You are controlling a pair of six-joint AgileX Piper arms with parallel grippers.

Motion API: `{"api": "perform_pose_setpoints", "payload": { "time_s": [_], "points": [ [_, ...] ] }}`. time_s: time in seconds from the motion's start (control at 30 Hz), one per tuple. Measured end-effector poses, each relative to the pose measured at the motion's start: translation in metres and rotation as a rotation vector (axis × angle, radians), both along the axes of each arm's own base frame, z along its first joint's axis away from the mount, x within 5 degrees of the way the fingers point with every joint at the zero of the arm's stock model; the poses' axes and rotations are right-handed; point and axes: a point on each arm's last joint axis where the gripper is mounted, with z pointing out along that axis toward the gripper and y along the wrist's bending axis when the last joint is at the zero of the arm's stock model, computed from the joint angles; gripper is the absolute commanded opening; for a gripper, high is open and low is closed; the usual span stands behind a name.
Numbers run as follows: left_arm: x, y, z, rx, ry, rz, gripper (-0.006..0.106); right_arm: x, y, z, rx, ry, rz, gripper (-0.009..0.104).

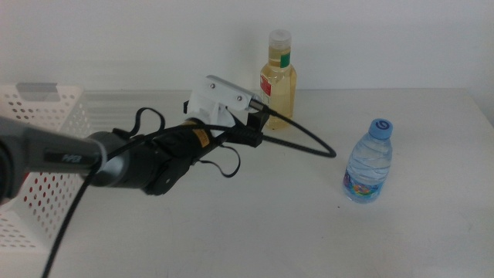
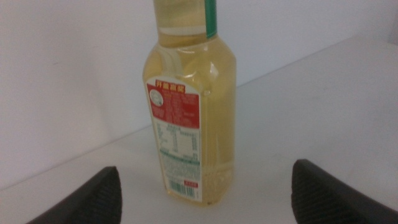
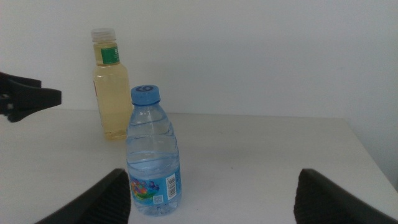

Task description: Use arms to grab the bottles and put them into the dustbin to the left of the table.

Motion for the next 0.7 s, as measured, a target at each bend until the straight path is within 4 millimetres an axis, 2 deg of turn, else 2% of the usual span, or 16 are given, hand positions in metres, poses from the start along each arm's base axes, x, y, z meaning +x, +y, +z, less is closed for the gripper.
{"api": "perform_pose_setpoints", "payload": {
  "time_s": [0.4, 0.7],
  "points": [
    [0.042, -0.020, -0.004, -0.002, 0.093, 0.004, 0.089, 0.000, 0.000, 0.000, 0.000, 0.000, 0.000, 0.075],
    [0.060, -0.029, -0.019, -0.003, 0.094, 0.001, 0.089, 0.000, 0.000, 0.000, 0.000, 0.000, 0.000, 0.075]
  ]
}}
